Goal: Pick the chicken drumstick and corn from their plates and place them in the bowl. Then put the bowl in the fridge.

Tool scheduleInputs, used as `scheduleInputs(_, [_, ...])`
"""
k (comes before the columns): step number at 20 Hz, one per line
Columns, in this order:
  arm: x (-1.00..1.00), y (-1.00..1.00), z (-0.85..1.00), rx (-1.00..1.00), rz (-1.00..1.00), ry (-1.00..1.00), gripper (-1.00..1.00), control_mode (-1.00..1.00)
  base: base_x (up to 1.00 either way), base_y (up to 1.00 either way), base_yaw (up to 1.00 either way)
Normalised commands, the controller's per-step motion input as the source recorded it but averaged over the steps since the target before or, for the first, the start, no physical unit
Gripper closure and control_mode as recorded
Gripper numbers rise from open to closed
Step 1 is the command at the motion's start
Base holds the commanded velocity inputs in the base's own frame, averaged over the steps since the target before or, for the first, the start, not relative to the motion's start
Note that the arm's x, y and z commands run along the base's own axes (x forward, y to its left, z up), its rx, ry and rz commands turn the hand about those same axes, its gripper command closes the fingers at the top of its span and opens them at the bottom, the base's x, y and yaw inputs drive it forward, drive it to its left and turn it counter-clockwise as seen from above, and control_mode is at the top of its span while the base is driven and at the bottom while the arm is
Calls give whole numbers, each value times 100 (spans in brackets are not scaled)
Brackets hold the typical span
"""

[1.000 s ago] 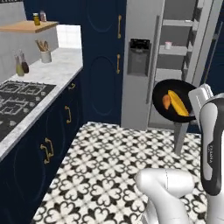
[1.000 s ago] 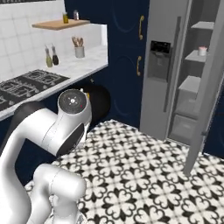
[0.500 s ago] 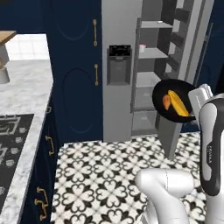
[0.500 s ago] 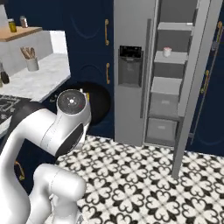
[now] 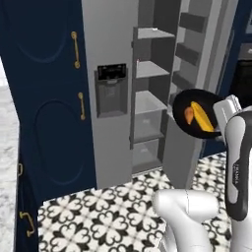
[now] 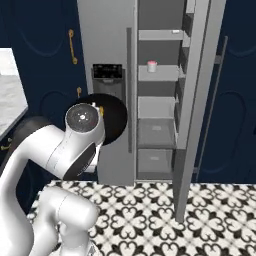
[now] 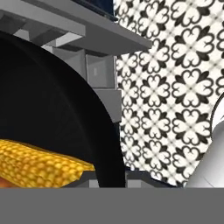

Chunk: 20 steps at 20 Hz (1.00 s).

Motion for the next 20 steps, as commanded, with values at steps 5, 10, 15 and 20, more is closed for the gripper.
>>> scheduleInputs(5, [0,0,0,0,0,0,100,100,94,46,-5])
scheduleInputs(10, [0,0,0,0,0,0,100,100,98,1,0])
scheduleInputs(15, [0,0,0,0,0,0,100,100,82,-40,-4])
scheduleInputs(20, [0,0,0,0,0,0,100,100,56,-36,-6])
